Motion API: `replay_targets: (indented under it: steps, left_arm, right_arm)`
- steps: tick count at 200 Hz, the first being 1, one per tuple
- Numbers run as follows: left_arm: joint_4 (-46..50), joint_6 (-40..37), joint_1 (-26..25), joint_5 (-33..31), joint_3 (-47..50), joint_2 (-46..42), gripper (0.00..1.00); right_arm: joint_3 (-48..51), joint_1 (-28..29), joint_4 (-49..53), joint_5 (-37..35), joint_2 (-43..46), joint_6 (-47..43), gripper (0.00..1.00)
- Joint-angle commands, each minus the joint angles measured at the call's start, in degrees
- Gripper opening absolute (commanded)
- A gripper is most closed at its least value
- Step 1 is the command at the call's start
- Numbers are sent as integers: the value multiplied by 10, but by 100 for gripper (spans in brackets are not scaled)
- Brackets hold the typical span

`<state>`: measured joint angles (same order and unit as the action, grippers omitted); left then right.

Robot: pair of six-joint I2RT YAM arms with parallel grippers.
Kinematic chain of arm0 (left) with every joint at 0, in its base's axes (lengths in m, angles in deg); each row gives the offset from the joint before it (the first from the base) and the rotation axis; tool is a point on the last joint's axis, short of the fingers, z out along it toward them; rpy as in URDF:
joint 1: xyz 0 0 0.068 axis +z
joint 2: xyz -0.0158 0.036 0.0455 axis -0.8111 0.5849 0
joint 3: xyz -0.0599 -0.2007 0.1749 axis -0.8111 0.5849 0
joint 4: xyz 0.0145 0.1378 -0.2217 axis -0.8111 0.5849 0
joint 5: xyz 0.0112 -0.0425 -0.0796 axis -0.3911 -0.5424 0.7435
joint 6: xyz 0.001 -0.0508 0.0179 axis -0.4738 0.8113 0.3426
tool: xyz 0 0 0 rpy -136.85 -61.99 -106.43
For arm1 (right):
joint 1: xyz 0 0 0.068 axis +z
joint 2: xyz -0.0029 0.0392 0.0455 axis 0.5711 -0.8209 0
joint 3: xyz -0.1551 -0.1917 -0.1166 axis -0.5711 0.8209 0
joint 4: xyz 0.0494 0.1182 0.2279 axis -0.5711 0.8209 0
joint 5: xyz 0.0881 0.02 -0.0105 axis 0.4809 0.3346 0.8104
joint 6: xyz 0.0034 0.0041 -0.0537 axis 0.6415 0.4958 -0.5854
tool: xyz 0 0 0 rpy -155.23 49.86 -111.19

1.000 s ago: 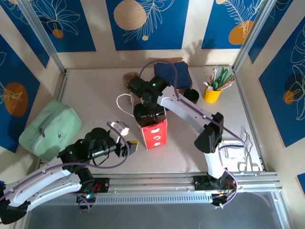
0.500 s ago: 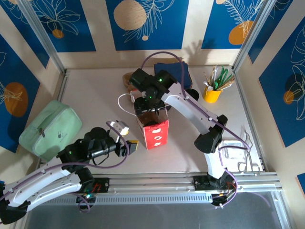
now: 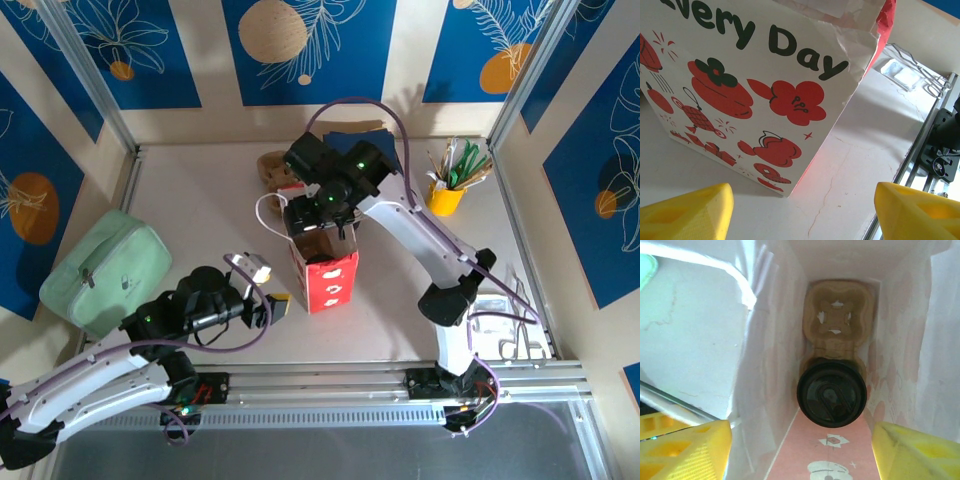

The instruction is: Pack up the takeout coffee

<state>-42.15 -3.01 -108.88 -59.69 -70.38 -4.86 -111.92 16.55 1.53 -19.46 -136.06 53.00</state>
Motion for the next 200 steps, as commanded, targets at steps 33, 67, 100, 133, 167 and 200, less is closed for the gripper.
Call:
replay_targets:
  steps: [33, 67, 100, 133, 167, 200]
  left_arm:
    - [-3, 0, -5, -3, -29, 12, 74]
    - [-5, 0, -5, -3, -33, 11, 74]
    - [0, 0, -6, -13, -35, 9, 75]
    - [4, 7, -5, -47, -40, 9, 77]
    - [22, 24, -4, -120, -50, -3, 81]
    - [31, 51, -5, -198, -39, -37, 84]
  right_arm:
    - [-25, -1, -21, 26, 56, -25, 74]
    - [-29, -11, -31, -11, 77, -50, 75]
    - [-28, -35, -42, -63, 101, -79, 79]
    - [16, -107, -59, -74, 134, -96, 83]
    - [106, -201, -107, -66, 181, -123, 87]
    - [202, -323, -161, -13, 225, -124, 88]
